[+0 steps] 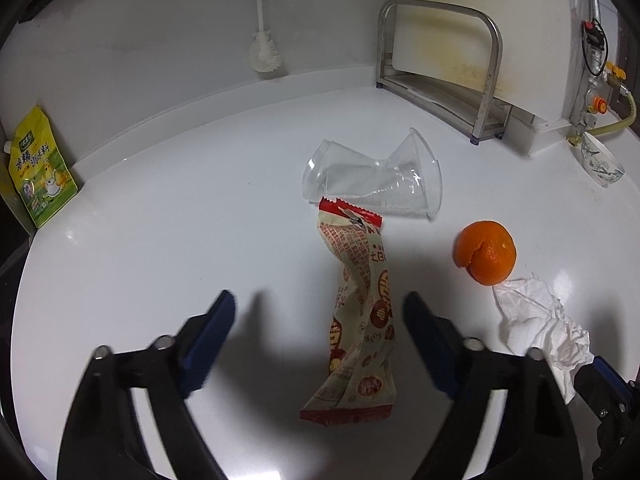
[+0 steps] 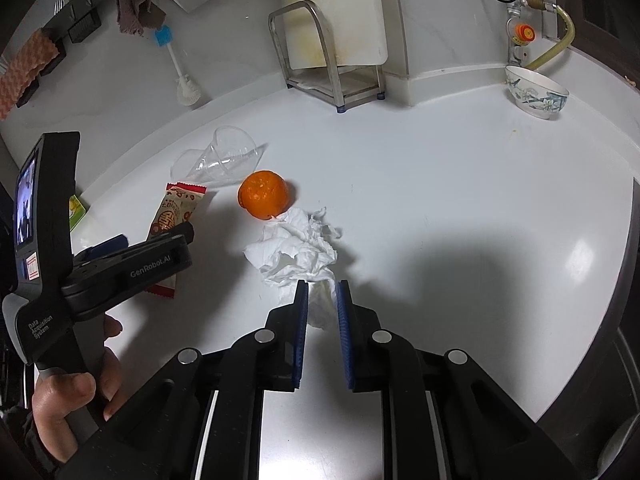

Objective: Collect trash
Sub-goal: 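Grasp the white tissue with the right tool while the left tool grasps the snack wrapper, then carry the wrapper and tissue over the bin and open both tools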

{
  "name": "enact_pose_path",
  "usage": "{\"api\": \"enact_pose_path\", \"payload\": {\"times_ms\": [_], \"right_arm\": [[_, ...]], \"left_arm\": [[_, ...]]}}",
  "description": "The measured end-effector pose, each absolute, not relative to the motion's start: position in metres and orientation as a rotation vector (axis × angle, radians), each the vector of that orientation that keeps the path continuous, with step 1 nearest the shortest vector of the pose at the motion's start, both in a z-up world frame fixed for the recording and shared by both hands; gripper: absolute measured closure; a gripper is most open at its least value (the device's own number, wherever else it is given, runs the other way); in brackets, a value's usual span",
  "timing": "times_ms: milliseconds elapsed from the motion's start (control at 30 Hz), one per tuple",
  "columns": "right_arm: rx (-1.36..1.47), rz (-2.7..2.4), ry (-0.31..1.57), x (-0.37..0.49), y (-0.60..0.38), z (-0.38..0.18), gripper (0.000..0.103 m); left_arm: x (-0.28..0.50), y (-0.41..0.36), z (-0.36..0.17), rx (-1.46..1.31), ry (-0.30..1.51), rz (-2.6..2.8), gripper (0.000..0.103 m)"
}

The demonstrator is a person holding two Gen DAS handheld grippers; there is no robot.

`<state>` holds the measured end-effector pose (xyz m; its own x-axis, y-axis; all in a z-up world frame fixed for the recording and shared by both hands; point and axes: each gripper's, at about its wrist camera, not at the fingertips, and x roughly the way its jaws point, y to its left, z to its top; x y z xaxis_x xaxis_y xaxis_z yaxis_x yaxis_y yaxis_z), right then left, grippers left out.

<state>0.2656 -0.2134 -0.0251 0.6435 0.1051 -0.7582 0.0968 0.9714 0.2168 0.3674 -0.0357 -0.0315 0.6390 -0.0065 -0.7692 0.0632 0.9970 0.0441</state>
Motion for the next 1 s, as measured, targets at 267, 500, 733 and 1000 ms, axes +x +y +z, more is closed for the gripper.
{"api": "enact_pose_path", "payload": {"times_ms": [267,500,733,1000], "right_arm": [[0.267,0.005,0.828,0.257,-0.223,-0.019,0.051],[0.181,0.031,0.866,0.282,-0.208,-0.024,0.046],[0.155,0.011,0.905,0.306,-0.195,-0.039,0.061],[0.156,0.020,0.883,0.284,-0.191,-0.030,0.086]], "left_arm": [[0.365,-0.032,-0.035,0.046,0.907,-0.072,0.070],[0.350,-0.020,-0.030,0.019,0.890,-0.086,0.078],[0.333,-0.003,-0.024,0.019,0.867,-0.086,0.078],[0.296,0.002,-0.013,0.048,0.835,-0.105,0.079]]}}
